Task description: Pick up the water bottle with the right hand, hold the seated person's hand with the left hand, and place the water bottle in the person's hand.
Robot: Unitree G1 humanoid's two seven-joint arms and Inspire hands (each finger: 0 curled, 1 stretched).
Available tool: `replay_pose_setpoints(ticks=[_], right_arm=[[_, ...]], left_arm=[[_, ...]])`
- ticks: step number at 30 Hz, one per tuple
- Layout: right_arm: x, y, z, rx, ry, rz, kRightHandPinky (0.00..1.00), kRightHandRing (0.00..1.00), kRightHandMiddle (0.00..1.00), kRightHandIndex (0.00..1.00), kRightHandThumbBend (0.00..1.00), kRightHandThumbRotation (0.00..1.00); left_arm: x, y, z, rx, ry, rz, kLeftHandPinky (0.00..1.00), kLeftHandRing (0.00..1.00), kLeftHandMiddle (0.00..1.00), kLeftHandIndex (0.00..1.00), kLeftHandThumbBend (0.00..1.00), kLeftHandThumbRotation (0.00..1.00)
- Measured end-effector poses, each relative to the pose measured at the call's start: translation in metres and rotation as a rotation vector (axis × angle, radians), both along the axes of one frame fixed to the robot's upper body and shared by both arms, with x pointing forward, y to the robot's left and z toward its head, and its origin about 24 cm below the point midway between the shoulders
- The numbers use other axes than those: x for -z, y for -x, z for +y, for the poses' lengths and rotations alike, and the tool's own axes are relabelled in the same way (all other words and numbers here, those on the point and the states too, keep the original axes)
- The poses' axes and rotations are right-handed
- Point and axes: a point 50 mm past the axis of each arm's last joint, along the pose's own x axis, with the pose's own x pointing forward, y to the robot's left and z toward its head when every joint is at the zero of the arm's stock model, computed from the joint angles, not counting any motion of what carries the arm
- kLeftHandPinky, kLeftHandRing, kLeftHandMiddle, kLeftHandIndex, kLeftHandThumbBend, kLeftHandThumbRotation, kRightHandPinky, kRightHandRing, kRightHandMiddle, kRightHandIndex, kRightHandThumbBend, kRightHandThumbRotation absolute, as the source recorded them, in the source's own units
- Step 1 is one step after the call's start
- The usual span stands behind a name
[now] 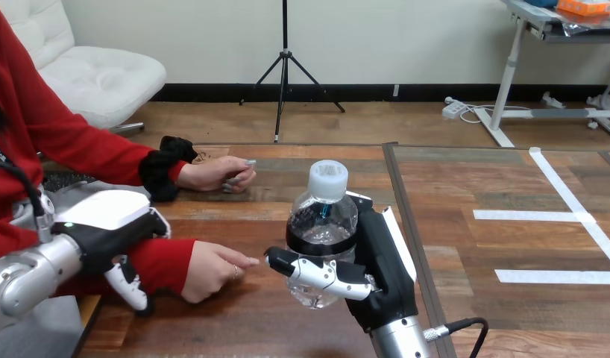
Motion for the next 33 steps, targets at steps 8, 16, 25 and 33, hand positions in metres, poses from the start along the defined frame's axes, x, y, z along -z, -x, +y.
replay_pose_setpoints(ticks=[8, 16, 25, 33], right_arm=[[0.0, 0.0, 0.0, 0.008, 0.0, 0.001, 0.2, 0.24, 0.27, 0.27, 0.7, 0.0], [0.0, 0.0, -0.001, 0.012, -0.001, 0.003, 0.19, 0.23, 0.26, 0.27, 0.71, 0.0], [0.0, 0.0, -0.001, 0.015, -0.001, 0.002, 0.19, 0.23, 0.26, 0.27, 0.71, 0.0], [0.0, -0.001, -0.002, 0.023, -0.003, 0.002, 0.19, 0.22, 0.26, 0.27, 0.72, 0.0]], left_arm=[[-0.002, -0.001, -0.006, 0.031, 0.007, 0.008, 0.3, 0.35, 0.41, 0.43, 0.92, 0.0], [-0.003, 0.0, -0.011, 0.05, 0.034, 0.013, 0.29, 0.34, 0.4, 0.42, 0.92, 0.0], [-0.005, 0.003, -0.016, 0.071, 0.067, 0.028, 0.27, 0.33, 0.39, 0.4, 0.91, 0.0], [-0.007, 0.007, -0.018, 0.089, 0.086, 0.037, 0.25, 0.31, 0.37, 0.38, 0.9, 0.0]])
